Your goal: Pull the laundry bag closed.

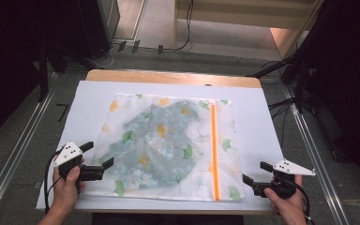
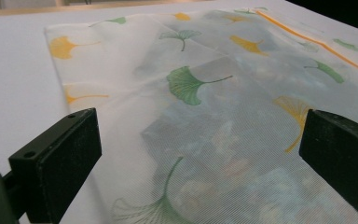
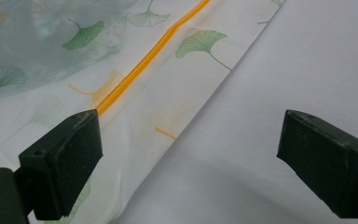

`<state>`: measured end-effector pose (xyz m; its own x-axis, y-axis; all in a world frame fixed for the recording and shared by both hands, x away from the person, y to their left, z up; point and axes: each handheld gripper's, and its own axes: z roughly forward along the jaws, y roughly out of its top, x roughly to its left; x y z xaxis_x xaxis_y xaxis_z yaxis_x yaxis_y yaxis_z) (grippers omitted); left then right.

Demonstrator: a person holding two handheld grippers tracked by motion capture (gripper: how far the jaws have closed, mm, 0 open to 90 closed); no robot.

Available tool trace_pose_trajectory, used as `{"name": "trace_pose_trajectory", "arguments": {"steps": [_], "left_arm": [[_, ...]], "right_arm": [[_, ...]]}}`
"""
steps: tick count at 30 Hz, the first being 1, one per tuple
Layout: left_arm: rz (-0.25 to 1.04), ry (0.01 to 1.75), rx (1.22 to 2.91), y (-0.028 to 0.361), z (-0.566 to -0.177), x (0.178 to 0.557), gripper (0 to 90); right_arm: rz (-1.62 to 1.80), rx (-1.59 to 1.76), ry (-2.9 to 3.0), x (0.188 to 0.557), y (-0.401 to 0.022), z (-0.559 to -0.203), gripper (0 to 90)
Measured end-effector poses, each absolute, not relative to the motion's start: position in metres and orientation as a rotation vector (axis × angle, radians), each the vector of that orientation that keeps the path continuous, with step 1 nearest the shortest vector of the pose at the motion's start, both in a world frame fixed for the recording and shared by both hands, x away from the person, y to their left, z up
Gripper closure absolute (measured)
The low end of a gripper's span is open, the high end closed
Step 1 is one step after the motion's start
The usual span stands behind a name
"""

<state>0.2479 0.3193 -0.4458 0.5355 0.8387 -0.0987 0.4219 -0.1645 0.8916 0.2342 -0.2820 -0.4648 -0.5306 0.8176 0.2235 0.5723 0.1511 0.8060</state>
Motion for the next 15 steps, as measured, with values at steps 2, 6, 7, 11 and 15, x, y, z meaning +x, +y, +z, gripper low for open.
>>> {"name": "trace_pose_trajectory", "arguments": {"steps": [2,6,7,11,15], "left_arm": [[0.530,1.056,1.777,0.326,-0.445,0.245,0.0],[0.538,1.074,1.762,0.339,-0.441,0.239,0.0],[0.538,1.085,1.761,0.341,-0.441,0.237,0.0],[0.559,1.120,1.732,0.354,-0.438,0.228,0.0],[0.559,1.164,1.708,0.361,-0.437,0.226,0.0]], "right_arm": [[1.314,1.344,2.161,0.230,-0.286,-0.465,6.6],[1.313,1.362,2.128,0.225,-0.294,-0.463,6.9],[1.316,1.370,2.119,0.224,-0.295,-0.462,7.0],[1.339,1.397,2.077,0.224,-0.299,-0.458,11.4],[1.337,1.396,2.062,0.223,-0.301,-0.458,11.8]]}}
